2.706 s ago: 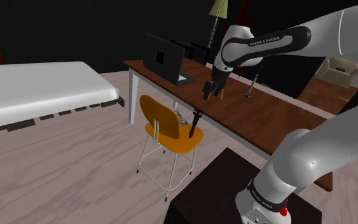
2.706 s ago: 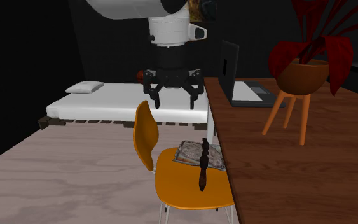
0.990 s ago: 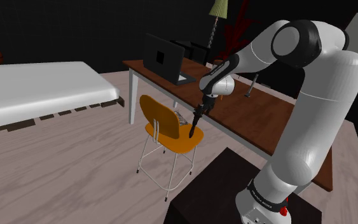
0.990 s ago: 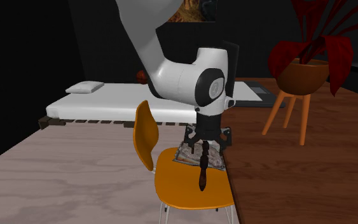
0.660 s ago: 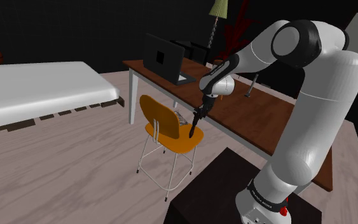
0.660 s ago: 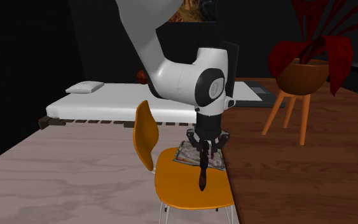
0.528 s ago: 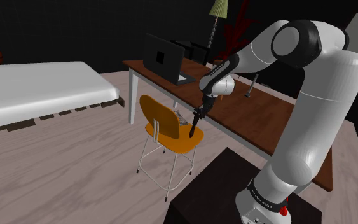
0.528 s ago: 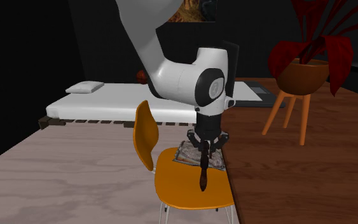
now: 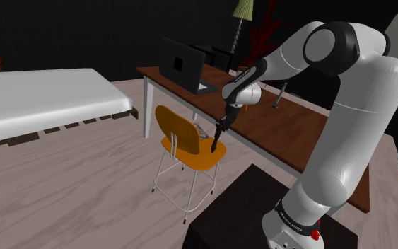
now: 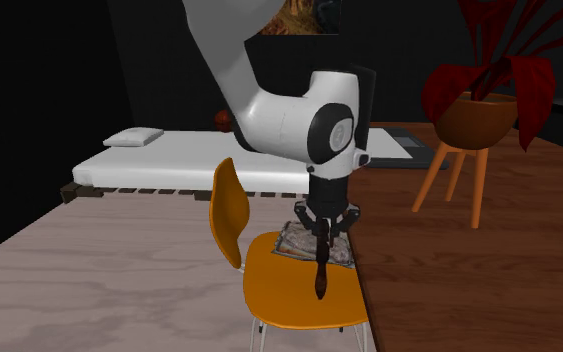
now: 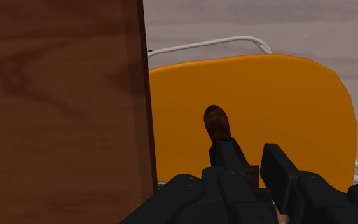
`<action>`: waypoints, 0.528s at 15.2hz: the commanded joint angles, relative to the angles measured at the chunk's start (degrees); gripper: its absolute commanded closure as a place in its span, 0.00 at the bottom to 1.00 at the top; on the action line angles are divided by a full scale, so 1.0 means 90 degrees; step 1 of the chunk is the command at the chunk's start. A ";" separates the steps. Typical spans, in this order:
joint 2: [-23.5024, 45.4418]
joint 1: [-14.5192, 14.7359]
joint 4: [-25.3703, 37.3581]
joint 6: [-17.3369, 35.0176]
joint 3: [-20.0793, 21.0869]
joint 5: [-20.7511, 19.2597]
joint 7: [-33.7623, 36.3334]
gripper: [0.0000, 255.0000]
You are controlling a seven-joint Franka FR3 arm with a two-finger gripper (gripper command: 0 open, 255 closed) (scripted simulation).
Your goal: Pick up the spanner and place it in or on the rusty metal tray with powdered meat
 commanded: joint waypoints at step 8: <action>-0.0642 0.0091 0.0117 -0.0706 -0.0131 -0.0430 0.0298 1.00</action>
